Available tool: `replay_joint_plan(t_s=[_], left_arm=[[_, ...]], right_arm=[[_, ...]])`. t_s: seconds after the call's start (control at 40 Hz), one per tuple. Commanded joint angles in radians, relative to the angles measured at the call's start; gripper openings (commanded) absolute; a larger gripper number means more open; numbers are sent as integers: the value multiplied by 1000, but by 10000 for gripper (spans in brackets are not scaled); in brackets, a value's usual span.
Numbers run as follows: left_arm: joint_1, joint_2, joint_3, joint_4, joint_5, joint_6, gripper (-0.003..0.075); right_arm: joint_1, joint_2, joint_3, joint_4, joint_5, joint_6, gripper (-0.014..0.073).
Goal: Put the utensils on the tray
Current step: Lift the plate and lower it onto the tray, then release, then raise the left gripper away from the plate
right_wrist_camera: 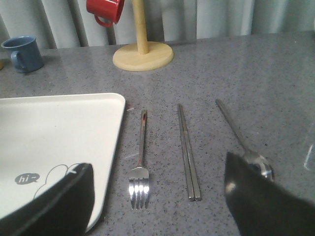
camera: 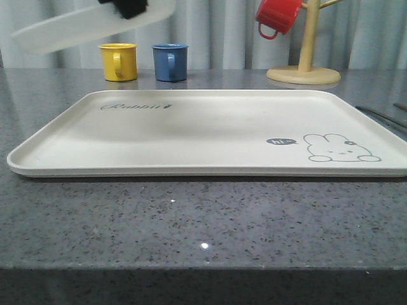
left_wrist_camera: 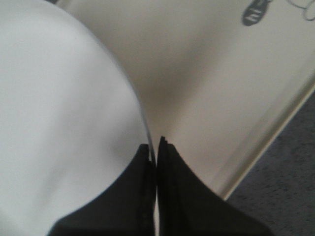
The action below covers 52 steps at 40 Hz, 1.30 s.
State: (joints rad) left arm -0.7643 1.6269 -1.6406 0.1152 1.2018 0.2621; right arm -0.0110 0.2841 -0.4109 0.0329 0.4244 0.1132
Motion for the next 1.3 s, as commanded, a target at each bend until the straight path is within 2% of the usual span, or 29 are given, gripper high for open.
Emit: replay_joint_plan(t_s=[0.0, 0.4, 0.6, 0.68, 0.85, 0.95, 1.12, 1.27], left_arm=[[-38, 0, -37, -35, -50, -10, -18], [-48, 121, -37, -63, -49, -10, -18], [-48, 174, -37, -65, 4, -10, -9], [-48, 188, -37, -76, 4, -10, 41], [-48, 192, -37, -86, -7, -10, 267], [-48, 188, -59, -84, 10, -12, 323], [-44, 176, -172, -82, 69, -10, 279], [4, 153, -227, -80, 69, -10, 99]], right_arm=[[-5, 16, -31, -1, -73, -5, 571], [-5, 16, -31, -1, -73, -5, 571], [-5, 16, -31, -1, -73, -5, 571], [-5, 16, -31, -1, -73, -5, 571], [-5, 16, -31, -1, -73, -5, 571], [-5, 16, -31, -1, -73, -5, 571], [-5, 16, -31, -1, -73, -5, 571], [-5, 16, -31, -1, -73, -5, 571]])
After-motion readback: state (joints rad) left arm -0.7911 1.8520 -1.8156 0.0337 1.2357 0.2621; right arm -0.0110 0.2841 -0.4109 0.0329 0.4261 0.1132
